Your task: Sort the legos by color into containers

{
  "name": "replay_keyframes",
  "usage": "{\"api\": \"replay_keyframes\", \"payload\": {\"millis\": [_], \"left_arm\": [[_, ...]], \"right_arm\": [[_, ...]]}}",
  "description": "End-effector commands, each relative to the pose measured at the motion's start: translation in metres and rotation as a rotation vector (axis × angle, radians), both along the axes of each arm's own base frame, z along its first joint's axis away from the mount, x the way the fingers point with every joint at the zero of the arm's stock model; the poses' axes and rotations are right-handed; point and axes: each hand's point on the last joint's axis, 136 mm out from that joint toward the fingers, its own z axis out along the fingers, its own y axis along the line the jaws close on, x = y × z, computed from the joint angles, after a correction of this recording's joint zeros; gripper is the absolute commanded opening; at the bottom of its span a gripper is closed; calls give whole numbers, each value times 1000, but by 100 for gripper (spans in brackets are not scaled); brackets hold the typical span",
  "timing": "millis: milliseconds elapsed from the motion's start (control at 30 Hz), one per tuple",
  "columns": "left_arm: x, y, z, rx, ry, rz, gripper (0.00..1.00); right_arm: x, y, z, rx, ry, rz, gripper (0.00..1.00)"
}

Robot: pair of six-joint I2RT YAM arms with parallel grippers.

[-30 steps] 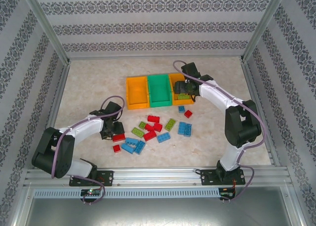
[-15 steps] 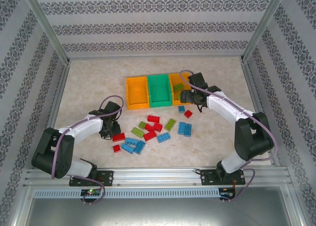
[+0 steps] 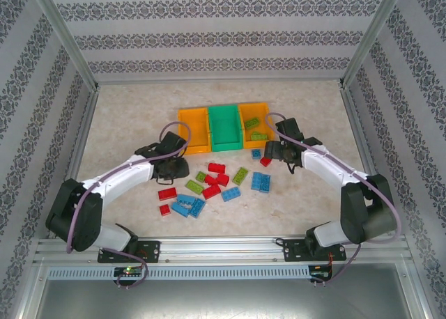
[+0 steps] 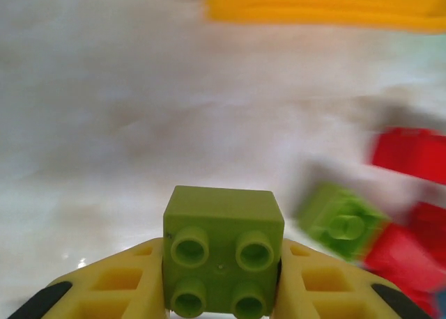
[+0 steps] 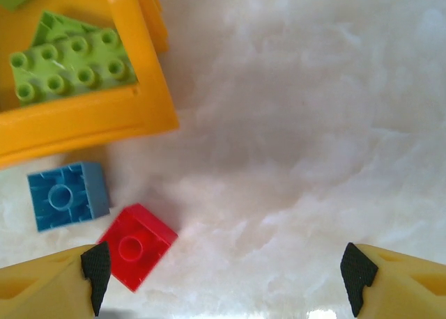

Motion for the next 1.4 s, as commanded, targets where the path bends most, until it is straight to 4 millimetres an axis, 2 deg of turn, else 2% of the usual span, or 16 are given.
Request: {"api": "replay_keyframes", "payload": {"millis": [0,233,300,467,633,833,1033,1167,1367], "left_arm": [[15,-49,18,-76,-52,-120,33],[32,-150,27,-208,-44,-313,33],[37,-173,28,-223,-42,-360,33],[62,-213,37,-256,-73,-426,33],[95,-252,50,-301,-113,-479,33],[141,-268,52,-271,-150,-447,35],[176,-270,40,-270,-158,-377,39],[187,-268,29,-256,-158,-348,44],[189,-267,28,-246,-162,-338,60]], "right_arm": [[-10,-1,-5,37,0,-30,89],[-20,-6,-8,29,9,-40,89],[-22,-8,-6,27,3,-45,89],[-29,-17,-5,58,-9,-76,90],[-39,-21,-10,65,15,-60,90],[-47,-15,-18,94,40,-41,89],[-49,-7,-16,129,20,-27,89],[-44,8,-15,128,11,61,89],[-32,25,-20,107,53,154,89]]}}
